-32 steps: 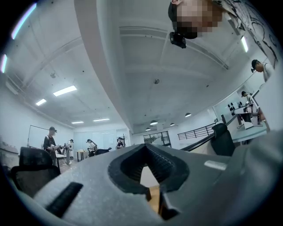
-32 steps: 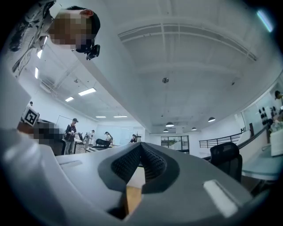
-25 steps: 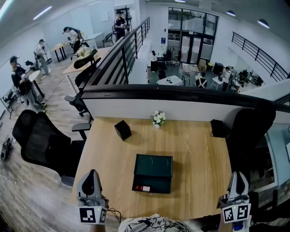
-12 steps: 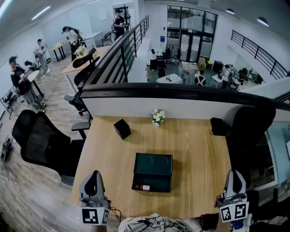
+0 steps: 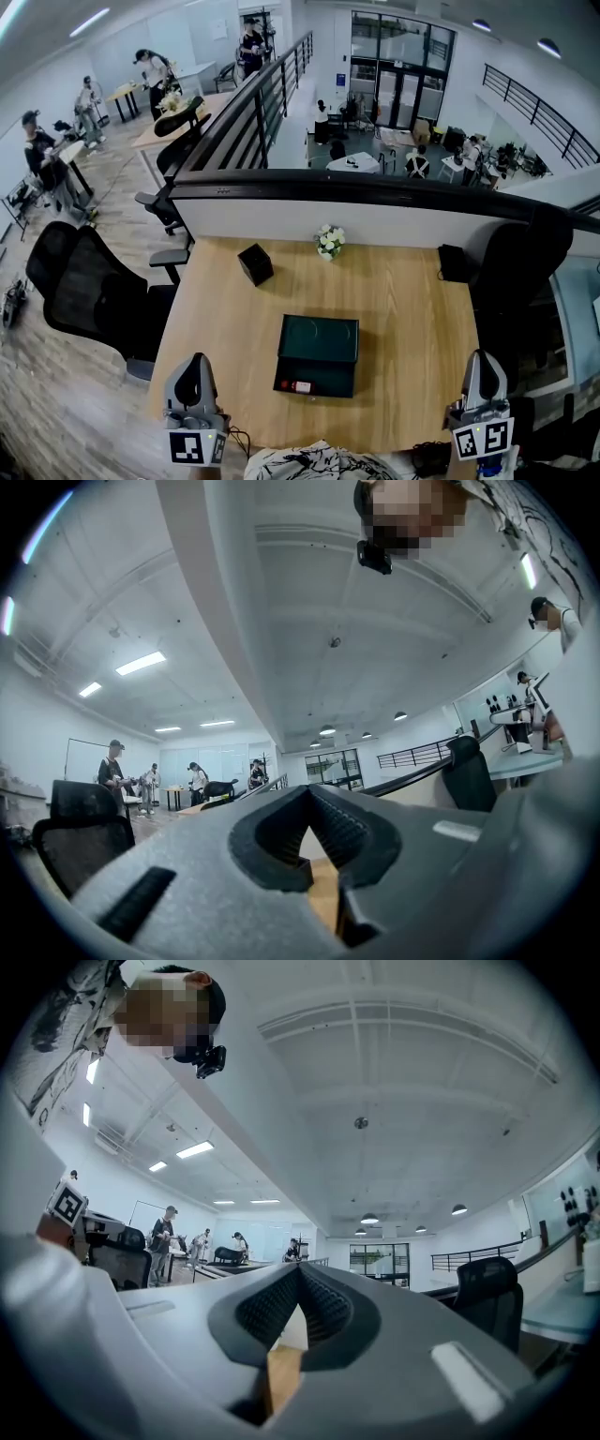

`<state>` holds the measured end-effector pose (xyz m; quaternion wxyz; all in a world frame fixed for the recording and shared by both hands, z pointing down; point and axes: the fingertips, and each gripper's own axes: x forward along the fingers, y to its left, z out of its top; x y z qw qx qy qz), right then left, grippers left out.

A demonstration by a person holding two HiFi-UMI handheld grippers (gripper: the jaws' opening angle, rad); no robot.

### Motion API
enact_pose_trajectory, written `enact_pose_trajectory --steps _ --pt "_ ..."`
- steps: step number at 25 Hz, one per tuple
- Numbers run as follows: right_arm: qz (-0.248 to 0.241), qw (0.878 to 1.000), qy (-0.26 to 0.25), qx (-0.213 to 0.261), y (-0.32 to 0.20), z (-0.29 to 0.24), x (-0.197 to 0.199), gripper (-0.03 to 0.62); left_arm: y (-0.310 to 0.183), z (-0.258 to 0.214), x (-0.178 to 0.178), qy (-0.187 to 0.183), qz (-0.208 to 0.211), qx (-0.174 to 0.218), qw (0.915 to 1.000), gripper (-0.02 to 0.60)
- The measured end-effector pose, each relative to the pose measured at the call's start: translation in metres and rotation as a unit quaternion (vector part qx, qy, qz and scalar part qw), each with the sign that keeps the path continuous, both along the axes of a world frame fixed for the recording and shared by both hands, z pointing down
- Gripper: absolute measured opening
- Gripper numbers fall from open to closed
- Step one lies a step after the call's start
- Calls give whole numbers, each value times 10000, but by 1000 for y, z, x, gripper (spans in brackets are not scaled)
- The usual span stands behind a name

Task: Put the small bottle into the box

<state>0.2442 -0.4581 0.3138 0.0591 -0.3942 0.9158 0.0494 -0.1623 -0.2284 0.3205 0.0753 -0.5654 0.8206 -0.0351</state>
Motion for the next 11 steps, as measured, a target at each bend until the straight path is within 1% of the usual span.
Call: enact_pose_trajectory --steps 11 --pt "-72 10000 -24 -39 0 -2 0 8 3 -4 8 11 13 -3 10000 0"
